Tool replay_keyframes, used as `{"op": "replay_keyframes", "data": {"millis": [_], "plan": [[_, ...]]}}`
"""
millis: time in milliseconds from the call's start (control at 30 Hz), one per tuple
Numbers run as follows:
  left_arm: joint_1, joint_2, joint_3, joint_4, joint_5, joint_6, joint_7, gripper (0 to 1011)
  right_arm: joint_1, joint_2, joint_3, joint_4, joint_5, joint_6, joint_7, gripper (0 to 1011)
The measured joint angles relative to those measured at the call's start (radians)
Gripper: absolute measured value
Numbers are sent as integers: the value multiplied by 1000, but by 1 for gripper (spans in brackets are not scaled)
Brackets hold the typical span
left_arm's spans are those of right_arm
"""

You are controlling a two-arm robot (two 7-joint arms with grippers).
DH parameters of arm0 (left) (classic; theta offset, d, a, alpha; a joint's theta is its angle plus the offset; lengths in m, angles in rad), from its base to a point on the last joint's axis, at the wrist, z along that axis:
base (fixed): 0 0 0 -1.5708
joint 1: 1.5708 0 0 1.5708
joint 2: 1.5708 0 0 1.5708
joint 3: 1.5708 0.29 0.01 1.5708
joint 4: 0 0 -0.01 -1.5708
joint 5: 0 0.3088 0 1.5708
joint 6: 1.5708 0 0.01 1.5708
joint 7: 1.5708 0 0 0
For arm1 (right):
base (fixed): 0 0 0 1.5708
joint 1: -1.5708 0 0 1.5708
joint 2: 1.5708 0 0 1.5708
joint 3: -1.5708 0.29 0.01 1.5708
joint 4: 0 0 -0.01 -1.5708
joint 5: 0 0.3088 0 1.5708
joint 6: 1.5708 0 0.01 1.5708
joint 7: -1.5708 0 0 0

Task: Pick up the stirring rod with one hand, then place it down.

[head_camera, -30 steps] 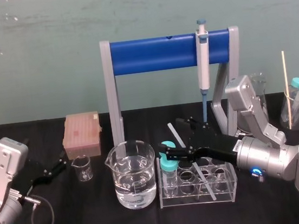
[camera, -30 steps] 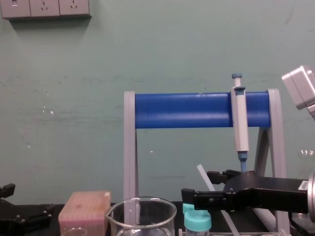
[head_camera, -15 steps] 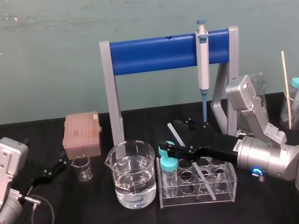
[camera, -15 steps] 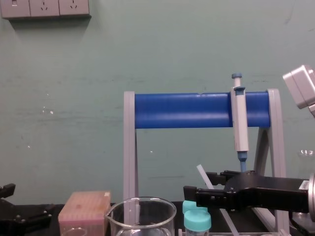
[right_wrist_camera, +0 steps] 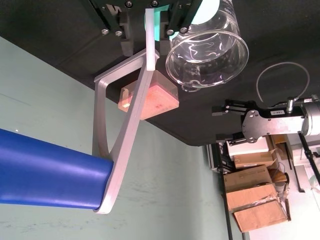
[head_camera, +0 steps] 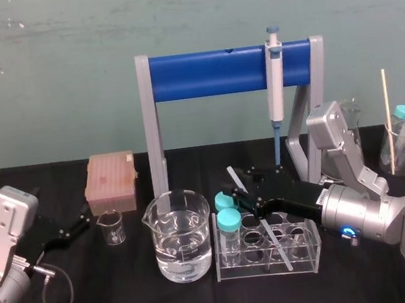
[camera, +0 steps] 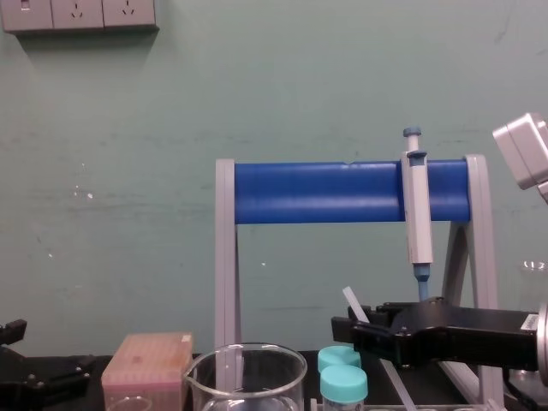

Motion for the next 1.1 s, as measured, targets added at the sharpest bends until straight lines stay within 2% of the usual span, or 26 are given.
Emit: {"op": "replay_keyframes", "data": {"millis": [100,133,267,333,567,667,867,900,1100], "plan": [[0,0,0,0,0,0,0,1000,0,0,0,0,0,0,0,247],[0,0,0,0,0,0,0,1000,0,0,0,0,0,0,0,247],[0,0,0,0,0,0,0,1000,0,0,0,0,1,0,0,114],[0,0,0,0,0,0,0,1000,0,0,0,0,1,0,0,78],[0,0,0,0,0,0,0,1000,-7,-5,9,0,12,-15,1,74],[0,0,0,0,0,0,0,1000,-20,-11,22,-3,21,-49,1,73],[0,0,0,0,0,0,0,1000,-61,-23,60,-16,43,-161,1,73],[0,0,0,0,0,0,0,1000,-76,-25,72,-23,47,-193,3,73],[0,0,0,0,0,0,0,1000,-128,-22,115,-68,77,-260,12,73]]}}
